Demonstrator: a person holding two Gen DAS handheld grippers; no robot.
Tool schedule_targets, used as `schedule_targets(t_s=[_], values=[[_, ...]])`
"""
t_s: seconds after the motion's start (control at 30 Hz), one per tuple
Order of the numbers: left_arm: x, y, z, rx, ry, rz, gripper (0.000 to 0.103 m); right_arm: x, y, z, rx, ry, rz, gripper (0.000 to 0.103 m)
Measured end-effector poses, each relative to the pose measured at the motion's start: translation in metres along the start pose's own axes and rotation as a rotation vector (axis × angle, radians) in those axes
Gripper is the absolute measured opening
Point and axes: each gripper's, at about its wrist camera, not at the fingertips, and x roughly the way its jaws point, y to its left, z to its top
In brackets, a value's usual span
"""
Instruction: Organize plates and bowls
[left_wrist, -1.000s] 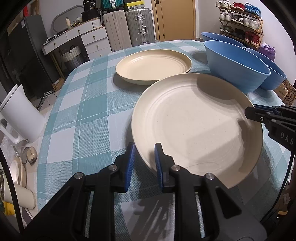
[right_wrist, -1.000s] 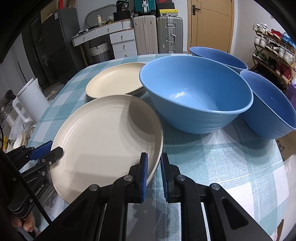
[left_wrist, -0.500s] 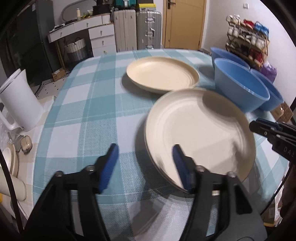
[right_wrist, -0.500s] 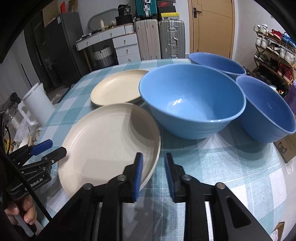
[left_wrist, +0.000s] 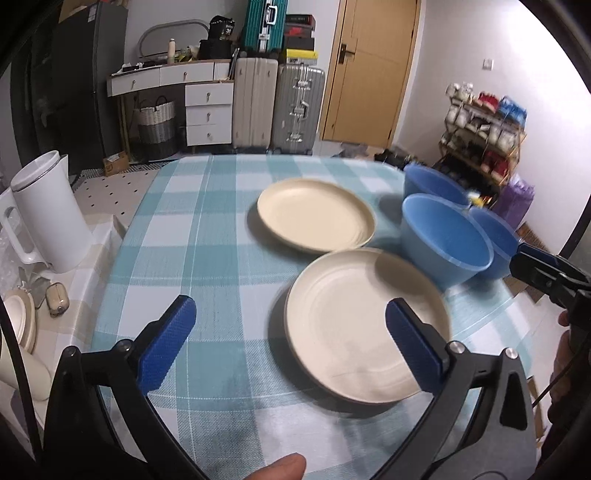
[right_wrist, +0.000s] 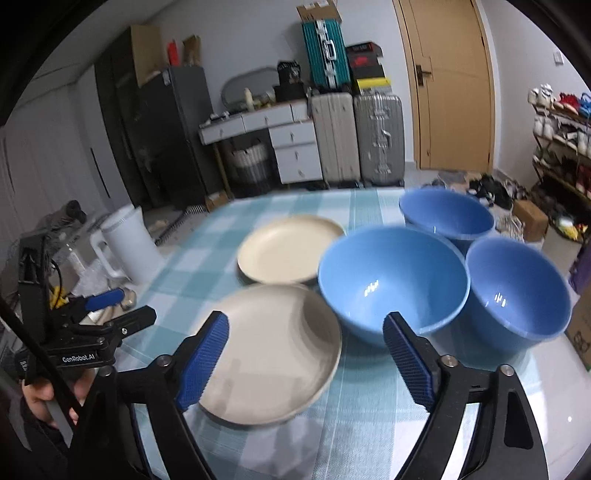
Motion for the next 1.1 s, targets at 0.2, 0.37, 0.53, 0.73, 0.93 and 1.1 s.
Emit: schedule_targets(t_s=[0.2, 0.37, 0.53, 0.73, 0.93, 1.1], values=[[-0.016, 0.002, 0.027, -0.012, -0.019, -0.001, 0.102, -0.027, 0.001, 0.034, -0.035, -0.046, 0.057, 0.102], [-0.022, 0.005, 0.047, -0.016, -0.026, 0.019, 0.102, -0.039, -0.001, 0.063, -0.05, -0.074, 0.091, 0.102], [-0.019, 0.013, 0.069, -0.048, -0.029, 0.029, 0.102, -0.041, -0.005, 0.092, -0.036, -0.086, 0.135, 0.102], [-0.009, 0.023, 0.098, -0.075, -0.032, 0.049, 0.102, -0.025, -0.017, 0.128, -0.028, -0.073, 0.178, 0.102], [0.015, 0.031, 0.119, -0.095, -0.009, 0.074, 0.102, 0.016, -0.027, 0.154, -0.072, -0.047, 0.172, 0.102], [0.045, 0.038, 0.131, -0.115, 0.018, 0.085, 0.102, 0.06, -0.042, 0.165, -0.044, 0.017, 0.167, 0.102]])
